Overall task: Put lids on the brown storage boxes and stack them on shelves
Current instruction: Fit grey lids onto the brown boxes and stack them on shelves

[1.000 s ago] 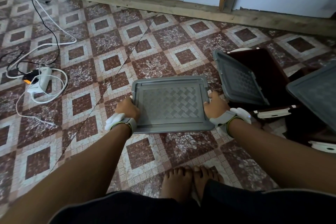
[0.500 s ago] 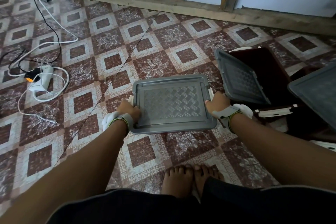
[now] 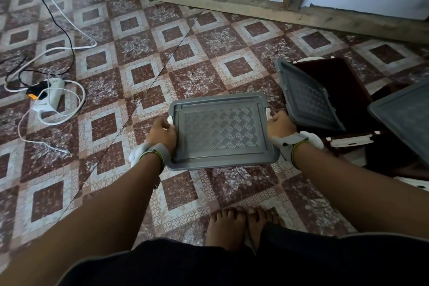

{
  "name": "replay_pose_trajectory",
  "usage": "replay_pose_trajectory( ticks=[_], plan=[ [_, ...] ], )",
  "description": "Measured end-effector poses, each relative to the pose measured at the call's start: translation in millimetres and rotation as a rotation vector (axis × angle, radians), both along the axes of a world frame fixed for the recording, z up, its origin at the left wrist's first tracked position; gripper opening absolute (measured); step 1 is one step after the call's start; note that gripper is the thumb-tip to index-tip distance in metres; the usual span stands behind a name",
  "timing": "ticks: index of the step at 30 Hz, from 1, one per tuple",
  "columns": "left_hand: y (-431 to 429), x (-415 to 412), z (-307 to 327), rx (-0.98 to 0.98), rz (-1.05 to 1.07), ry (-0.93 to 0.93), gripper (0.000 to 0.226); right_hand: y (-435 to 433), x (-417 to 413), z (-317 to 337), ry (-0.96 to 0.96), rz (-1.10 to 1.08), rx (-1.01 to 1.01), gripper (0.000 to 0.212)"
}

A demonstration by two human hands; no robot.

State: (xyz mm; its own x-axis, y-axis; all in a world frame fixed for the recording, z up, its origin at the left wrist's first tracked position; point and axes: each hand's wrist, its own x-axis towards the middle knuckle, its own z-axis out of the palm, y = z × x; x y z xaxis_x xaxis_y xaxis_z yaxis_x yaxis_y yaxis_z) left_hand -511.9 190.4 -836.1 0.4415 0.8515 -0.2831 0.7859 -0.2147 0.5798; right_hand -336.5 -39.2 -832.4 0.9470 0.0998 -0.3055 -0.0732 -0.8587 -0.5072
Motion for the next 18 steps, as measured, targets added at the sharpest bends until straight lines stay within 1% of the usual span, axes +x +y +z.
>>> replay_pose_trajectory(
  ticks=[4, 6, 8, 9, 10, 11, 13, 16, 18],
  plan=[
    [0, 2, -4, -0.033, 0.014, 0.003, 0.021, 1, 2, -6, 0.028, 0.068, -0.028, 0.032],
    [-2, 3, -3, -0.039, 0.029, 0.000, 0.025, 2, 2, -10, -0.014, 0.064, -0.047, 0.031],
    [-1, 3, -1, -0.054, 0.042, 0.017, 0.039, 3, 2, -8, -0.007, 0.062, -0.038, 0.030],
    [1, 2, 2, -0.059, 0.036, 0.038, 0.047, 3, 0, -2, 0.019, 0.075, -0.027, 0.031],
    [3, 2, 3, -0.079, 0.014, 0.070, 0.050, 0, -1, 3, 0.060, 0.110, -0.044, 0.034],
    [5, 1, 4, -0.101, -0.025, 0.105, 0.047, -3, -2, 5, 0.117, 0.154, -0.082, 0.040],
    [8, -1, 11, -0.133, -0.097, 0.137, 0.041, -6, -4, 15, 0.151, 0.254, -0.143, 0.046],
    [15, -4, 38, -0.174, -0.036, 0.057, 0.039, 0, -6, 38, 0.183, 0.319, -0.055, 0.042],
    [24, -6, 62, -0.226, 0.047, -0.018, 0.039, 6, -2, 58, 0.153, 0.250, 0.095, 0.046]
  ],
)
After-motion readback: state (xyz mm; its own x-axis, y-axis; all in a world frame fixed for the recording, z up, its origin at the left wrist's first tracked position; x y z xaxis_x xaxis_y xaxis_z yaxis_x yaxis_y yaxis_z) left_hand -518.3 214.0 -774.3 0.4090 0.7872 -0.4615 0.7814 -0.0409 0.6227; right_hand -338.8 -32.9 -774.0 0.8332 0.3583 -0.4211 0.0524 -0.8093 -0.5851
